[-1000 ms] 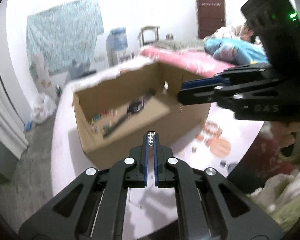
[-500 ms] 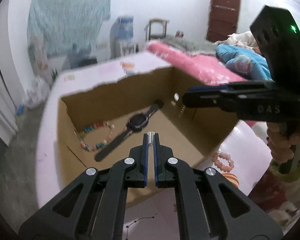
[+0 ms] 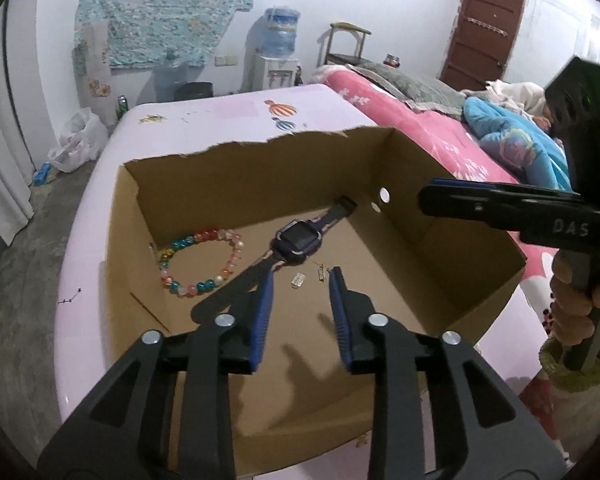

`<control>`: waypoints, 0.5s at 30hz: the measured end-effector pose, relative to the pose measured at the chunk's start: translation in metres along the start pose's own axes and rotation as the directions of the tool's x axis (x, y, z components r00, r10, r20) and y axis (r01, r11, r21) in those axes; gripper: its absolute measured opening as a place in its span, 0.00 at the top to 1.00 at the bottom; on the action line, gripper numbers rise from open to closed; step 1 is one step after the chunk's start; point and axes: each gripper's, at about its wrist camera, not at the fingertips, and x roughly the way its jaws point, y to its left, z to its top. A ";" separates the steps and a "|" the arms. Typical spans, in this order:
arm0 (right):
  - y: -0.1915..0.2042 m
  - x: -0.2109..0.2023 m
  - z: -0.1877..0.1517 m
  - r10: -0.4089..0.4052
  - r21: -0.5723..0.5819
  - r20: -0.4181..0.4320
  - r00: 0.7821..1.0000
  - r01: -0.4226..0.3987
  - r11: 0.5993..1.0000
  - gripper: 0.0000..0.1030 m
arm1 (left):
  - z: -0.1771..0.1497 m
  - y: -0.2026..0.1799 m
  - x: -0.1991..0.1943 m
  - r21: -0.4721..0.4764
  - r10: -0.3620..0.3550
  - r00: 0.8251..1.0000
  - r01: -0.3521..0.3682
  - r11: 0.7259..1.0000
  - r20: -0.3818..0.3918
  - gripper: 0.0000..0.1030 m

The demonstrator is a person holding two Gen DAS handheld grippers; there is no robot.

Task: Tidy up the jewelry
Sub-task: 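Lower the silver charm into the box and open the left gripper, then withdraw the left gripper from the box toward the gold butterfly charm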

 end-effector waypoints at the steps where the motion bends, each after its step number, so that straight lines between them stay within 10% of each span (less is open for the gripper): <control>1: -0.001 -0.003 0.001 -0.002 0.003 0.007 1.000 0.002 1.000 0.66 | 0.000 0.002 -0.003 -0.007 0.003 1.000 -0.003 1.000 0.008 0.69; 15: 0.001 -0.077 -0.027 -0.017 0.043 0.144 0.989 0.011 0.999 0.49 | -0.021 -0.005 -0.079 0.024 0.053 0.994 -0.055 0.998 0.097 0.30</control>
